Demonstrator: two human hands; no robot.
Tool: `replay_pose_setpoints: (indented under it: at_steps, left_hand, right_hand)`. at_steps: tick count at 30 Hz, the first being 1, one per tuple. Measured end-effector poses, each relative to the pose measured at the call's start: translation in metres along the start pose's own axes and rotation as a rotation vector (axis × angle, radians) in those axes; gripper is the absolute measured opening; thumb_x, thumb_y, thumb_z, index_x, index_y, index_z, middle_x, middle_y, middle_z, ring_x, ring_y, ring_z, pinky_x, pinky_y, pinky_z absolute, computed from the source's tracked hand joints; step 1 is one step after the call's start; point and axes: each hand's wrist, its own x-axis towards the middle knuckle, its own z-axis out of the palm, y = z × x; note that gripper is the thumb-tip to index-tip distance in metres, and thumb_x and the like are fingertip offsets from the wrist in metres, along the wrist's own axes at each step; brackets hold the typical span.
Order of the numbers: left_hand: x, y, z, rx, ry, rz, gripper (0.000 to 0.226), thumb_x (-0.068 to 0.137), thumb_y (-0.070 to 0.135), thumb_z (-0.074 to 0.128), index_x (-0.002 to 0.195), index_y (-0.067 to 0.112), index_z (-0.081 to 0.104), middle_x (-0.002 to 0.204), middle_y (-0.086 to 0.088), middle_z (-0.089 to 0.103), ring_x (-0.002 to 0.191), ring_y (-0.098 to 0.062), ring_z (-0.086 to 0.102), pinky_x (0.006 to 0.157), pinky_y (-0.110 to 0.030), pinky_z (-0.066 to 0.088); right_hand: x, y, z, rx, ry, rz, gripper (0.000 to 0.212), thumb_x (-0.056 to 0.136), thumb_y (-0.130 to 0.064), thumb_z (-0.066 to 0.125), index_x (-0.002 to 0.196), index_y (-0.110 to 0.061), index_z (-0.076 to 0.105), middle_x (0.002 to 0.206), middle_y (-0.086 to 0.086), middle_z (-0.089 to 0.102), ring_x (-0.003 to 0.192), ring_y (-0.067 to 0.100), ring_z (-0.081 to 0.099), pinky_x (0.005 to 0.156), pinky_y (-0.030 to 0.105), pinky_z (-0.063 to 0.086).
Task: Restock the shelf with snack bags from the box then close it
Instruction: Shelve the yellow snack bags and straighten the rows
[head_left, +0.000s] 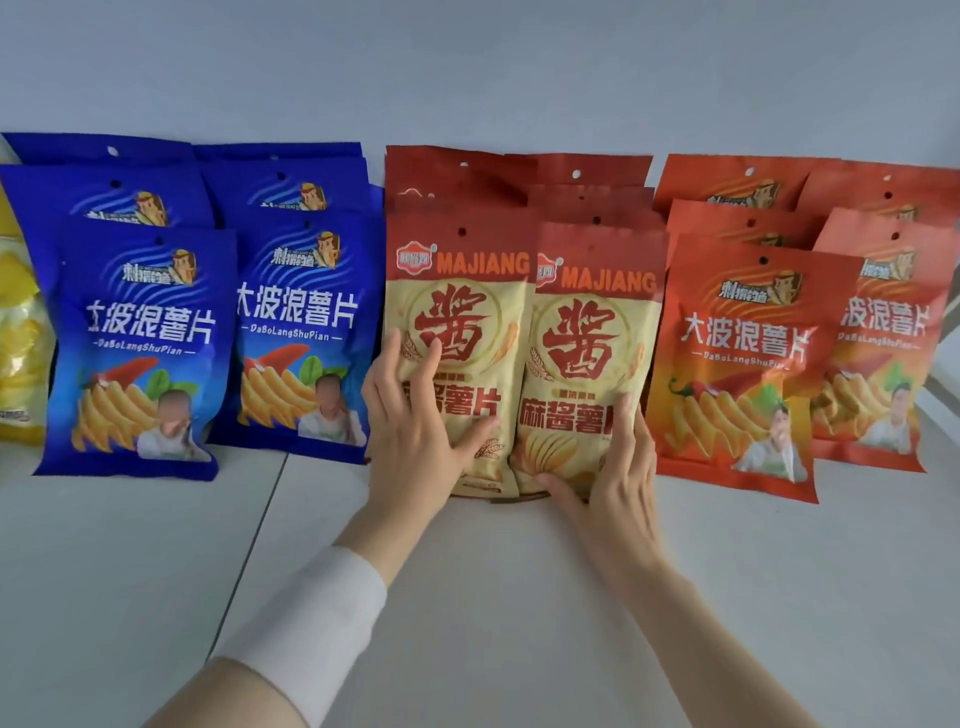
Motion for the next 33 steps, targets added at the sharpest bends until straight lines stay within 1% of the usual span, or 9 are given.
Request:
replay_pose_setpoints:
  at_steps: [4, 7, 9, 12, 14, 19, 24, 29, 33]
  left_hand:
    - [0.015, -0.001, 0.018, 0.054, 0.056, 0.003, 0.078, 0.082, 0.063, 0.053, 0.138, 0.013, 0.035, 0.147, -0.02, 0.02, 0.135, -0.037, 0.025, 0.112, -0.038, 0.021]
    - [0.015, 0.0, 0.028, 0.113, 0.066, -0.004, 0.071, 0.088, 0.065, 0.043, 0.142, 0.021, 0.03, 0.149, -0.018, 0.013, 0.138, -0.039, 0.02, 0.112, -0.047, 0.025]
    - [0.013, 0.0, 0.029, 0.121, 0.059, -0.01, 0.065, 0.091, 0.064, 0.035, 0.143, 0.024, 0.028, 0.15, -0.016, 0.009, 0.14, -0.038, 0.015, 0.113, -0.046, 0.021]
    - [0.016, 0.0, 0.025, 0.066, 0.071, 0.004, 0.058, 0.095, 0.058, 0.03, 0.137, 0.019, 0.031, 0.151, -0.017, 0.012, 0.143, -0.036, 0.011, 0.114, -0.049, 0.022]
    - [0.026, 0.001, 0.023, 0.061, 0.081, 0.003, 0.052, 0.096, 0.054, 0.032, 0.132, 0.016, 0.032, 0.152, -0.022, 0.018, 0.143, -0.037, 0.012, 0.114, -0.052, 0.023]
    - [0.061, 0.01, 0.023, 0.082, 0.036, -0.042, 0.063, 0.093, 0.058, 0.027, 0.142, 0.02, 0.021, 0.154, -0.025, 0.014, 0.144, -0.039, 0.01, 0.115, -0.052, 0.017]
    - [0.071, 0.015, 0.027, 0.101, 0.053, -0.081, 0.067, 0.091, 0.065, 0.025, 0.145, 0.026, 0.018, 0.154, -0.02, 0.02, 0.143, -0.037, 0.019, 0.108, -0.051, 0.029]
    - [0.07, 0.002, 0.032, 0.12, 0.213, 0.075, 0.055, 0.095, 0.054, 0.039, 0.139, 0.023, 0.032, 0.145, -0.02, 0.039, 0.133, -0.033, 0.03, 0.106, -0.044, 0.03]
    - [0.075, 0.003, 0.04, 0.148, 0.285, 0.091, 0.051, 0.095, 0.05, 0.045, 0.137, 0.023, 0.035, 0.142, -0.022, 0.041, 0.131, -0.032, 0.029, 0.108, -0.04, 0.027]
  right_hand:
    - [0.031, 0.006, 0.015, 0.018, 0.046, -0.029, 0.103, 0.074, -0.034, 0.074, 0.142, -0.035, -0.005, 0.152, 0.026, 0.001, 0.142, 0.036, 0.004, 0.113, 0.046, 0.016]
    - [0.041, 0.009, 0.02, -0.008, 0.065, -0.042, 0.102, 0.075, -0.033, 0.074, 0.142, -0.032, -0.002, 0.152, 0.027, -0.009, 0.142, 0.03, -0.005, 0.111, 0.039, 0.008]
    - [0.042, 0.01, 0.021, -0.041, 0.088, -0.061, 0.102, 0.075, -0.03, 0.075, 0.144, -0.027, -0.001, 0.151, 0.029, -0.013, 0.14, 0.026, -0.01, 0.111, 0.04, 0.006]
    - [0.04, 0.01, 0.024, -0.042, 0.103, -0.09, 0.101, 0.077, -0.021, 0.072, 0.146, -0.02, -0.001, 0.15, 0.027, -0.02, 0.14, 0.022, -0.019, 0.113, 0.044, 0.003]
    - [0.04, 0.008, 0.027, -0.024, 0.091, -0.066, 0.099, 0.079, -0.024, 0.068, 0.146, -0.021, -0.004, 0.15, 0.022, -0.024, 0.141, 0.026, -0.021, 0.114, 0.044, -0.001]
    - [0.046, 0.002, 0.029, -0.063, 0.174, -0.032, 0.082, 0.085, -0.049, 0.046, 0.147, -0.019, 0.001, 0.153, 0.02, -0.016, 0.143, 0.031, -0.009, 0.114, 0.045, 0.005]
    - [0.052, 0.001, 0.029, -0.09, 0.227, -0.072, 0.077, 0.088, -0.052, 0.042, 0.145, -0.015, 0.007, 0.152, 0.026, -0.003, 0.141, 0.033, 0.004, 0.111, 0.04, 0.012]
    - [0.053, 0.014, 0.03, -0.092, 0.241, -0.12, 0.076, 0.089, -0.048, 0.045, 0.145, -0.016, 0.005, 0.152, 0.025, -0.005, 0.142, 0.035, 0.003, 0.112, 0.044, 0.016]
    - [0.065, 0.014, 0.034, -0.105, 0.248, -0.132, 0.073, 0.091, -0.045, 0.044, 0.145, -0.013, 0.007, 0.151, 0.027, -0.004, 0.141, 0.022, -0.004, 0.111, 0.042, 0.014]
